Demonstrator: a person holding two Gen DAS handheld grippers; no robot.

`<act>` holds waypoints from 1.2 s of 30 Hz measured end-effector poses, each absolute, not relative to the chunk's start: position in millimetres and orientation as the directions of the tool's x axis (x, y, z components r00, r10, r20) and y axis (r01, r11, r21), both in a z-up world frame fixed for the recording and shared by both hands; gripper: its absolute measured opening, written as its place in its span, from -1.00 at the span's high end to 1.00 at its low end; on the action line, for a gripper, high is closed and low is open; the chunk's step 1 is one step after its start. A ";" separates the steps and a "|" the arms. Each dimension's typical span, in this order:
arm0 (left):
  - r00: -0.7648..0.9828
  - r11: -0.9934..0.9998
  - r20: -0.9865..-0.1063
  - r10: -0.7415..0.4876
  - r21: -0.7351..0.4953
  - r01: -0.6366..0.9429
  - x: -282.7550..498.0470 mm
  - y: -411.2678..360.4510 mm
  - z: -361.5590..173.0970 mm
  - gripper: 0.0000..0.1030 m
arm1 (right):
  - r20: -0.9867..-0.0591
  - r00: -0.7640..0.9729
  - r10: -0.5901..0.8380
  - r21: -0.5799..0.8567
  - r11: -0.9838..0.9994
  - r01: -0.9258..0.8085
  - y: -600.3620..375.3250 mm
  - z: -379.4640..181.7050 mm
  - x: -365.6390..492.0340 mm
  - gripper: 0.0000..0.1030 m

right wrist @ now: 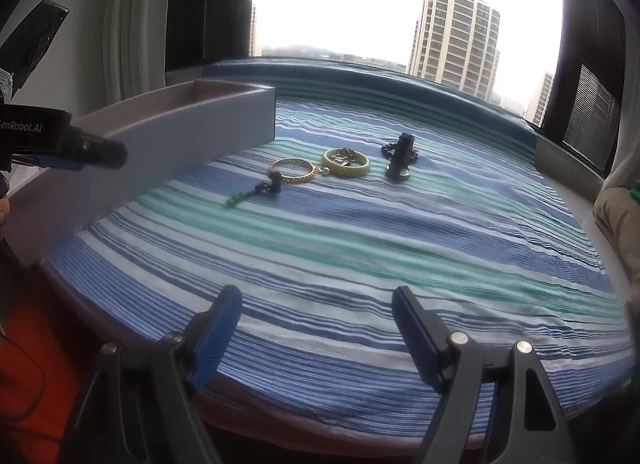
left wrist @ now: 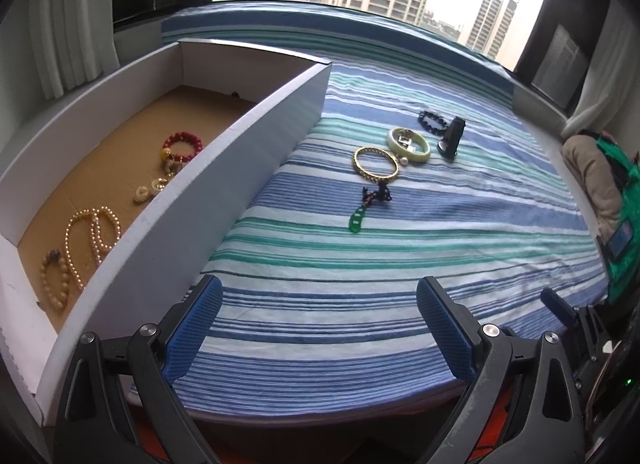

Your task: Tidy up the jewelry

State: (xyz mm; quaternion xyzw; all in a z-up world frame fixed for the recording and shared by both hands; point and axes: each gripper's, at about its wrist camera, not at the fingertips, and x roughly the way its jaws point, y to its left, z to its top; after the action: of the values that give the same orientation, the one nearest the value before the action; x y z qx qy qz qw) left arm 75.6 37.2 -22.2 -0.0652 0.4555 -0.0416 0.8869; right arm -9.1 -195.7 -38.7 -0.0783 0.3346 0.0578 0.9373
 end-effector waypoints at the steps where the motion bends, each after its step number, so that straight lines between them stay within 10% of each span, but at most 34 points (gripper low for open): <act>1: 0.581 0.988 -0.803 -0.133 -0.152 0.016 75.8 36.6 -22.4 -0.90 | -0.637 0.769 0.054 -0.107 0.982 -0.157 -197.2 -38.9 -9.1 -0.53; 36: 0.503 0.967 -0.825 -0.256 -0.226 0.120 129.3 20.6 -15.4 -0.90 | -0.648 0.761 0.034 -0.029 0.997 -0.069 -236.0 -49.9 -12.7 -0.53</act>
State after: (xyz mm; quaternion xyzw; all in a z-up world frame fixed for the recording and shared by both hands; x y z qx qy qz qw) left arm 129.3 20.6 -15.4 -0.0695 0.4863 -0.1088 0.8642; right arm -12.7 -236.0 -49.9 -0.0255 0.3444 0.0272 0.9381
